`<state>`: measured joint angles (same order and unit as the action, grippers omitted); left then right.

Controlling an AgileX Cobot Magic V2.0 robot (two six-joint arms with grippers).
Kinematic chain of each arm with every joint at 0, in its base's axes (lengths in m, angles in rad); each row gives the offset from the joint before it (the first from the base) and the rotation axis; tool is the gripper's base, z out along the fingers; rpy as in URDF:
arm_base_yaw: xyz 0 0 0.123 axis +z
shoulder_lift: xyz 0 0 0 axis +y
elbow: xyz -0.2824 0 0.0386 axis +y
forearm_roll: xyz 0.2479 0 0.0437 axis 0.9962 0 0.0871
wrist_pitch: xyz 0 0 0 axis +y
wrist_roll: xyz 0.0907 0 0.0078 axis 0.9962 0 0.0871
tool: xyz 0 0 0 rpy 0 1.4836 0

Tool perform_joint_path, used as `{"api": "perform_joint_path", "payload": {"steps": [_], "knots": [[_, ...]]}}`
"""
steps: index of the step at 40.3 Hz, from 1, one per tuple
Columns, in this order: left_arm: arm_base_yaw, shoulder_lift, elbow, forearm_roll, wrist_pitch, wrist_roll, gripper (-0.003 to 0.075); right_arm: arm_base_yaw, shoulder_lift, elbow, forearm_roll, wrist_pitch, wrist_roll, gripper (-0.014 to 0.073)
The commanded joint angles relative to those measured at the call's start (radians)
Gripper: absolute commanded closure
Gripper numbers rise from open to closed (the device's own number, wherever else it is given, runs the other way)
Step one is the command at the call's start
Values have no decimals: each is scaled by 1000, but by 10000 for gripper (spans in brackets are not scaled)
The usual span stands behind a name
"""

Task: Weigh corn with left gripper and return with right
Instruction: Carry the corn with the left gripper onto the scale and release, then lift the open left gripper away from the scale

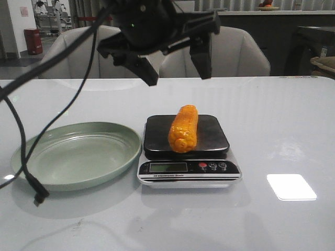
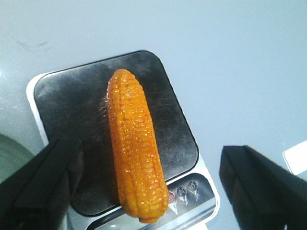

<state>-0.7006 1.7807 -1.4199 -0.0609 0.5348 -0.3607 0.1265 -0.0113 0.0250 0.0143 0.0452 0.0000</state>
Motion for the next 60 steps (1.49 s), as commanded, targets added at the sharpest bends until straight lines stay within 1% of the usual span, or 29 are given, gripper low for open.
{"api": "perform_joint_path", "payload": {"steps": [1, 6, 17, 33, 39, 47, 49, 51, 54, 57, 58, 59, 60], "knots": [[-5, -137, 35, 37, -52, -7, 84, 0, -19, 5, -14, -81, 0, 428], [-5, -270, 164, 77, -98, -7, 84, 0, -19, 5, -14, -81, 0, 428], [-5, -635, 462, 155, -181, -7, 84, 0, -19, 5, -14, -81, 0, 428], [-5, -1199, 828, 338, -195, 11, 84, 0, -18, 5, -14, -81, 0, 428], [-5, -1413, 930, 338, -186, 37, 84, 0, -18, 5, -14, -81, 0, 428], [-5, -1657, 1005, 338, -155, 41, 87, 0, -18, 5, -14, -81, 0, 428], [-5, -1695, 1013, 342, -153, 43, 117, 0, -18, 5, -14, -81, 0, 428], [-5, -1728, 1019, 349, -153, 43, 178, 0, -18, 5, -14, -81, 0, 428], [-5, -1749, 1026, 351, -148, 43, 345, 0, -18, 5, -14, -81, 0, 428], [-5, -1754, 1026, 351, -144, 43, 556, 0, -18, 5, -14, -81, 0, 428], [-5, -1754, 1026, 351, -140, 43, 612, 0, -18, 5, -14, -81, 0, 428], [-5, -1754, 1026, 351, -140, 43, 614, 0, -18, 5, -14, -81, 0, 428], [-5, -1754, 1026, 351, -138, 43, 586, 0, -18, 5, -14, -81, 0, 428]]}}
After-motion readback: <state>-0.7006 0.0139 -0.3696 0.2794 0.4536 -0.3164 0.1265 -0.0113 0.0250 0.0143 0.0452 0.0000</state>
